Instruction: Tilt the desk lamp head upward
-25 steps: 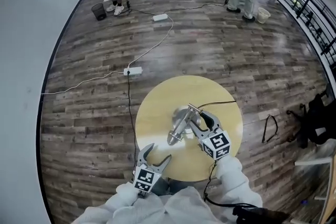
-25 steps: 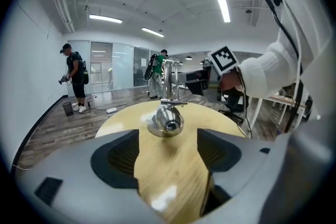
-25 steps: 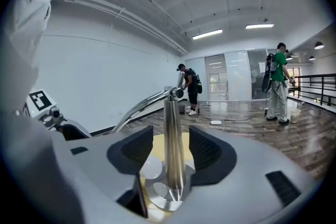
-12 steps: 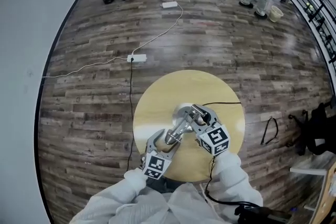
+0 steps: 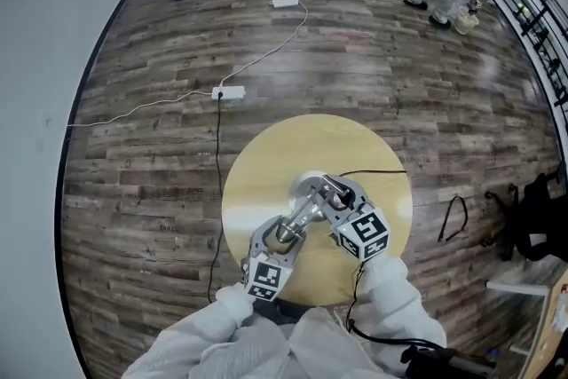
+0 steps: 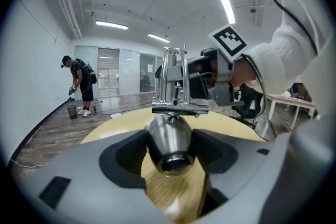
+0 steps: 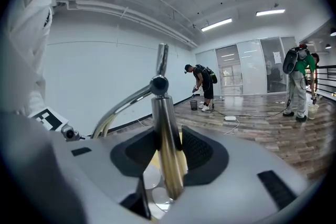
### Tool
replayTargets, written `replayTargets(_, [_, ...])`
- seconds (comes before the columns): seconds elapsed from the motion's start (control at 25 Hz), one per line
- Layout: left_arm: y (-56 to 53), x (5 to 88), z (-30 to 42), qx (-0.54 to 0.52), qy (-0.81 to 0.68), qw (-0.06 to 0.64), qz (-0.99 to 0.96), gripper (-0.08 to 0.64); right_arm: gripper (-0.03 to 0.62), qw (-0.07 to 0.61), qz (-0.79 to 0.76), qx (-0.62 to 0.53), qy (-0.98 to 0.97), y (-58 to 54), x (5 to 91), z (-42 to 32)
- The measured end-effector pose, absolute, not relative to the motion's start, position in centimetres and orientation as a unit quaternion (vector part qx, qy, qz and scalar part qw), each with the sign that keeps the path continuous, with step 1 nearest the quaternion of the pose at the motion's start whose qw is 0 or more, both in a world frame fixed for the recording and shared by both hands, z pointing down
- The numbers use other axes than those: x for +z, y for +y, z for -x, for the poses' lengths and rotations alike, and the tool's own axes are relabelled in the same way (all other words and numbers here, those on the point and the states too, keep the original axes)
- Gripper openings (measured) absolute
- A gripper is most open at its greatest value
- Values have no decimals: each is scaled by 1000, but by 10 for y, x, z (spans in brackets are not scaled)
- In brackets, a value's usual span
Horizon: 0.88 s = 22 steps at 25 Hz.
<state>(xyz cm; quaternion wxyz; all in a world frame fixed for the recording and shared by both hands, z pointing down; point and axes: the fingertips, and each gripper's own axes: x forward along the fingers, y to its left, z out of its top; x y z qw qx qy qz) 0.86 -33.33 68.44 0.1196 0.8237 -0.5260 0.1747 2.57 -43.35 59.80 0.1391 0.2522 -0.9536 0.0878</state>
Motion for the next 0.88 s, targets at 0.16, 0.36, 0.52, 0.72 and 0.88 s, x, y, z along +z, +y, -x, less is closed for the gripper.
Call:
replayTargets(0.16, [-334, 682, -9, 181, -521, 126, -825, 278, 150, 144, -243, 86, -955, -434, 596, -25])
replayTargets(0.36, [-324, 673, -4, 195, -516, 135, -823, 278, 149, 152, -230, 81, -958, -434, 597, -24])
replayTargets(0.52, [-314, 662, 1, 196, -513, 135, -824, 276, 149, 152, -229, 81, -958, -434, 597, -23])
replayTargets(0.72, [-303, 647, 6, 188, -515, 132, -826, 275, 149, 151, -228, 79, -959, -433, 597, -22])
replayTargets(0.88, [-294, 633, 10, 183, -515, 130, -827, 275, 149, 152, -228, 79, -958, -432, 597, -21])
